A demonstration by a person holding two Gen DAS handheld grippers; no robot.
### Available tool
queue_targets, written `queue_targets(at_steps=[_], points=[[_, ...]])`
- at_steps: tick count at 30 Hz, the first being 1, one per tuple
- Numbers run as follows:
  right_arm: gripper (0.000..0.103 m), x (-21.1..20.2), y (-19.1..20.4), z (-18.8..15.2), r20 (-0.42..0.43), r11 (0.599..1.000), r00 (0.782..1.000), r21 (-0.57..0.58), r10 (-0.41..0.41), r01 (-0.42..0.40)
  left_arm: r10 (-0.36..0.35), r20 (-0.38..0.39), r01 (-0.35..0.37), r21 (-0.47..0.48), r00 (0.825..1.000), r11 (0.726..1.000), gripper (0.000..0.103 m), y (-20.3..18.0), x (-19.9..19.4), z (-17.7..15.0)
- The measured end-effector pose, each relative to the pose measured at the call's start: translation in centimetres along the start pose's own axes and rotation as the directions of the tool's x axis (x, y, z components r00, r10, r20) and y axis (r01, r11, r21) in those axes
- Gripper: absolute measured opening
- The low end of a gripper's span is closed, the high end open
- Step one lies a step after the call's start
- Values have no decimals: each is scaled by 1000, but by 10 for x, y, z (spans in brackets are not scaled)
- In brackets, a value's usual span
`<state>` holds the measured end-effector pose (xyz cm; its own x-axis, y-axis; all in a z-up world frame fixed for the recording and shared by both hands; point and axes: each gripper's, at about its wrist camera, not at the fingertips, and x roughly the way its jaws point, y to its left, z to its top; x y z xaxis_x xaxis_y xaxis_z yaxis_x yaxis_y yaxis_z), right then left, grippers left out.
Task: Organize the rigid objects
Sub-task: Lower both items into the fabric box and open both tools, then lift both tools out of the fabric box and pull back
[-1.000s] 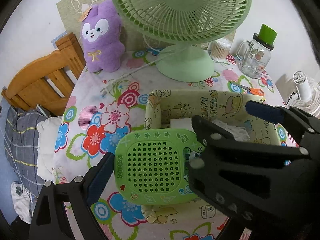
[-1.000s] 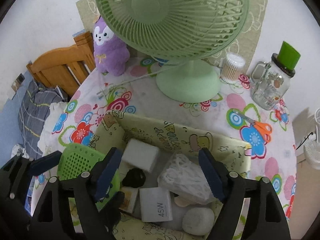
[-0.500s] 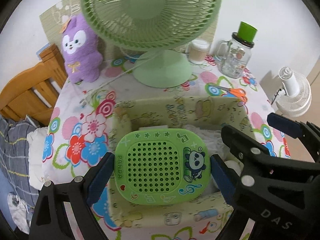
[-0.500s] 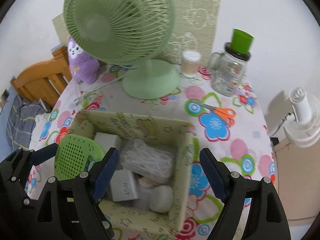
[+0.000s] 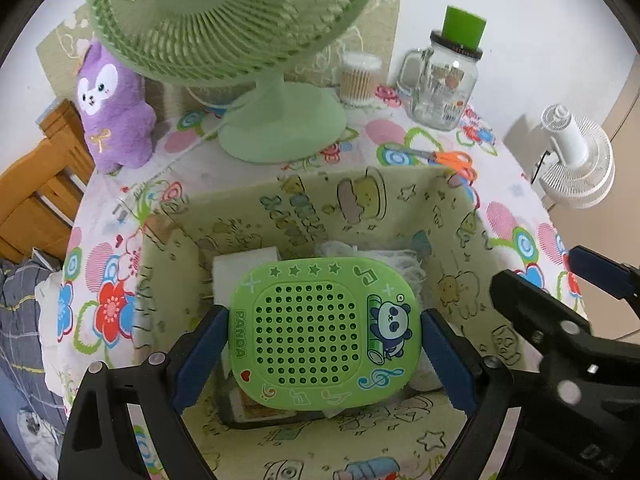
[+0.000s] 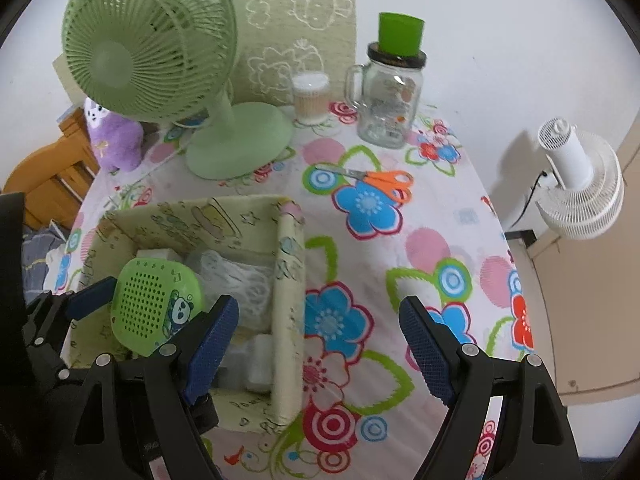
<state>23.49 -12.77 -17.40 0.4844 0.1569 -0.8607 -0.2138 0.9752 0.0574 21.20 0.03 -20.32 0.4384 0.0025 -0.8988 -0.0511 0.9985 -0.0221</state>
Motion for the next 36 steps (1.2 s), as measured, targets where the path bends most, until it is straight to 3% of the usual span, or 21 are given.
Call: queue_targets(at_steps=[18,21,36], points=[[85,11,0,-14,-48,1000,999,4,8,-8,-1,-63,2,10,998,1000,97,-6,17,-11],[85,8,0,-16,-46,1000,999,12,9,-9,24,-47,-23,25,999,999,102,-7,11,-12],[85,-39,4,-27,36,1000,999,3,4,-4,58,27,-58,27,998,998,102,-1,-46,-26]])
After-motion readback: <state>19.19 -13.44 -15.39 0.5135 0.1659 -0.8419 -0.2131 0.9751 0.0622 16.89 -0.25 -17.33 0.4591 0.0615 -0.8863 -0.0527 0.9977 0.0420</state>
